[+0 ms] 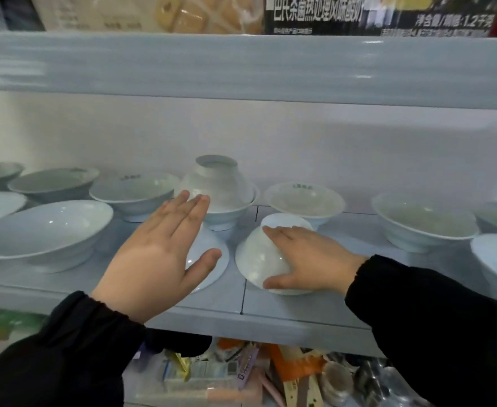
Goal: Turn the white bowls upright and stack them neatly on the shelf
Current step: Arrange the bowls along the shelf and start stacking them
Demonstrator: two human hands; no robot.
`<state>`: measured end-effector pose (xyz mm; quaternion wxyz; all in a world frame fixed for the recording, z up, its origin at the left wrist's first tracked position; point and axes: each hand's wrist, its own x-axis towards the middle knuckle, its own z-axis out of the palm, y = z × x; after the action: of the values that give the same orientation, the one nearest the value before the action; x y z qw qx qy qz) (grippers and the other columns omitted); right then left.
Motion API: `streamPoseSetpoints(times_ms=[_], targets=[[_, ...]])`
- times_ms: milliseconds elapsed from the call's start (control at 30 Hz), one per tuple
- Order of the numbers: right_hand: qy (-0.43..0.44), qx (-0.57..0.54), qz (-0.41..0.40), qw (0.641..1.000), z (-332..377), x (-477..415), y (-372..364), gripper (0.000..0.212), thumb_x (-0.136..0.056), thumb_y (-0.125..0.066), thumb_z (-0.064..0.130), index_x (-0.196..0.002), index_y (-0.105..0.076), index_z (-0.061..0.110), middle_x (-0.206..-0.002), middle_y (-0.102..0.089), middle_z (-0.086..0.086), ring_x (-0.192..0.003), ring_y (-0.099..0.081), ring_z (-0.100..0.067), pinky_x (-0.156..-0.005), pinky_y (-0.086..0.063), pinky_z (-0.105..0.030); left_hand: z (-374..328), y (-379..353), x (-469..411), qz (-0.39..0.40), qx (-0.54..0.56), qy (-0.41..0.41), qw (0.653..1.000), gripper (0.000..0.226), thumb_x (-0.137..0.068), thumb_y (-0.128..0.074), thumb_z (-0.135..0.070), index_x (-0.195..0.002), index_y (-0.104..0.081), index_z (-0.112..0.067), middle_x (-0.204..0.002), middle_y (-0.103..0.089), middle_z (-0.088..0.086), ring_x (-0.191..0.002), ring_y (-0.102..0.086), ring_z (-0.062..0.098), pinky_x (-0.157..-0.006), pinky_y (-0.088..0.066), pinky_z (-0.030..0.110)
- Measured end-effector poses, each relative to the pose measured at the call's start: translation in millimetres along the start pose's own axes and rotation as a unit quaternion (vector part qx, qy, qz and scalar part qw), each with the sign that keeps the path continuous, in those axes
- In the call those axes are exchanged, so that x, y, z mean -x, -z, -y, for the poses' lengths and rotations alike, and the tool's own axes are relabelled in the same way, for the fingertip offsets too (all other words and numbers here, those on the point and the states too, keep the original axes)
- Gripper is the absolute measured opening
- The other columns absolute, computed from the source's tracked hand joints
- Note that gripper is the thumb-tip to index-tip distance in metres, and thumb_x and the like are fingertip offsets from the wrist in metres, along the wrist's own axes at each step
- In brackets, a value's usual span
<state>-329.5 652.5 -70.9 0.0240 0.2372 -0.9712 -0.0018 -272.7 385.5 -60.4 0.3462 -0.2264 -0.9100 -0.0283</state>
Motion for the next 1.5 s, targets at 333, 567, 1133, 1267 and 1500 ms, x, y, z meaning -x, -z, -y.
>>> streamPoseSetpoints(times_ms=[333,567,1133,1267,1500], targets=[[0.089,0.084,-0.025,0.992,26.9,54.6,-11.5,0.130,-0.066,-0.064,0.081,-0.158,0.002,0.018,-0.162,-0.021,-0.005,-0.147,-0.023,-0.022,-0.117,-0.008,-0.029,-6.7,-8.9,1.3,-0.016,0.006,-0.026,1.000,0.068,-0.097,-0.042,-0.048,-0.146,-0.039,-0.001,-0.147,-0.047,0.013,-0.143,-0.034,0.026,-0.114,-0.032,0.044],[0.120,0.141,-0.126,0.975,26.9,60.1,-35.6,0.116,-0.059,-0.064,0.068,-0.152,-0.029,0.008,-0.137,-0.050,-0.011,-0.127,-0.050,-0.029,-0.116,-0.030,-0.045,-15.8,-17.4,-5.6,0.027,0.007,-0.029,0.999,0.072,-0.095,-0.036,-0.053,-0.149,-0.035,-0.004,-0.150,-0.043,0.010,-0.145,-0.030,0.025,-0.117,-0.022,0.037],[-0.252,-0.718,-0.172,0.625,-118.9,80.8,5.0,0.054,-0.079,-0.052,0.051,-0.117,-0.063,0.016,-0.113,-0.063,-0.027,-0.100,-0.060,-0.043,-0.090,-0.045,-0.074,-51.4,-11.5,-29.9,0.016,0.050,-0.039,0.998,0.072,-0.093,-0.037,-0.054,-0.146,-0.040,-0.005,-0.145,-0.048,0.012,-0.139,-0.026,0.018,-0.117,-0.001,0.017],[-0.276,-0.790,-0.164,0.523,-129.8,97.7,-7.7,0.041,-0.090,-0.042,0.040,-0.118,-0.064,0.022,-0.114,-0.071,-0.018,-0.108,-0.062,-0.045,-0.079,-0.047,-0.075,-61.1,-21.6,-34.7,0.018,0.053,-0.054,0.997,0.074,-0.093,-0.035,-0.056,-0.149,-0.036,-0.007,-0.148,-0.045,0.012,-0.141,-0.025,0.018,-0.118,-0.008,0.024],[-0.284,-0.787,-0.199,0.511,-142.8,120.3,-19.8,0.034,-0.100,-0.036,0.026,-0.122,-0.061,0.022,-0.111,-0.074,-0.015,-0.098,-0.072,-0.041,-0.076,-0.055,-0.065,-72.7,-33.8,-44.1,0.038,0.016,-0.079,0.996,0.078,-0.096,-0.026,-0.060,-0.152,-0.028,-0.006,-0.153,-0.039,0.011,-0.146,-0.027,0.022,-0.118,-0.019,0.037]])
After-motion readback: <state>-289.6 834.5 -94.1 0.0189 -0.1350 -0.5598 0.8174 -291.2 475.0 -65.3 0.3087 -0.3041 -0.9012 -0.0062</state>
